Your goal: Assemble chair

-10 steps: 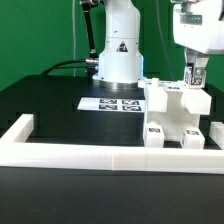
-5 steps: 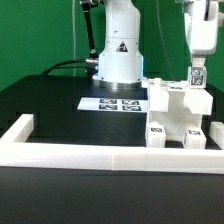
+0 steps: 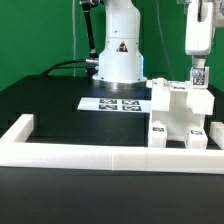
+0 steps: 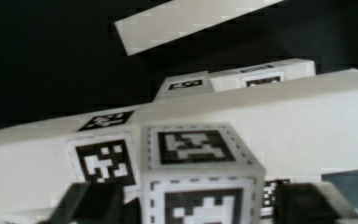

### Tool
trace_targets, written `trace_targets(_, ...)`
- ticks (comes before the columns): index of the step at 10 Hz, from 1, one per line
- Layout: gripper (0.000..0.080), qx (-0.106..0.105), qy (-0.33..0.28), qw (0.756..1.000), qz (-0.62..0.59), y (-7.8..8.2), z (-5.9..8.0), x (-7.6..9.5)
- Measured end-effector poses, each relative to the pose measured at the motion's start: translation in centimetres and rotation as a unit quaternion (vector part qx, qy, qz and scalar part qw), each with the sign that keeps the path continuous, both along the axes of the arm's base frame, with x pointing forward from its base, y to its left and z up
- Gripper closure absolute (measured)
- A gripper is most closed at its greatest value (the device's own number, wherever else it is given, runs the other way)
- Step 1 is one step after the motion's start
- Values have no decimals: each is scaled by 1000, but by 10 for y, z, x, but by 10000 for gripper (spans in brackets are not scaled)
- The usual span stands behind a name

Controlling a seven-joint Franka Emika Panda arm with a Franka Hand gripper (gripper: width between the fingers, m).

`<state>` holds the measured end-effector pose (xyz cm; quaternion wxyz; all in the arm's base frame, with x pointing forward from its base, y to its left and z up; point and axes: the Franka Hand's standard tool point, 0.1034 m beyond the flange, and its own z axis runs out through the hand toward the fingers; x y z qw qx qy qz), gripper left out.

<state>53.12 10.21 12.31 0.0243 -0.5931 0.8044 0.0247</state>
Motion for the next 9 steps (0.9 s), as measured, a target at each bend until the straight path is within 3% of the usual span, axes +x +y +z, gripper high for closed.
trace_targets(1,267,0,-1,1000,18,0,0,0)
trace_targets(2,177,2,10,1000,28,2,0,-3)
trace_targets(3,158,2,7,998,70,4,1,-2)
trace_targets(6,151,0,-7,969,247,10,0,-3)
trace_targets(9,150,-1,-13,937,350,13,0,-4)
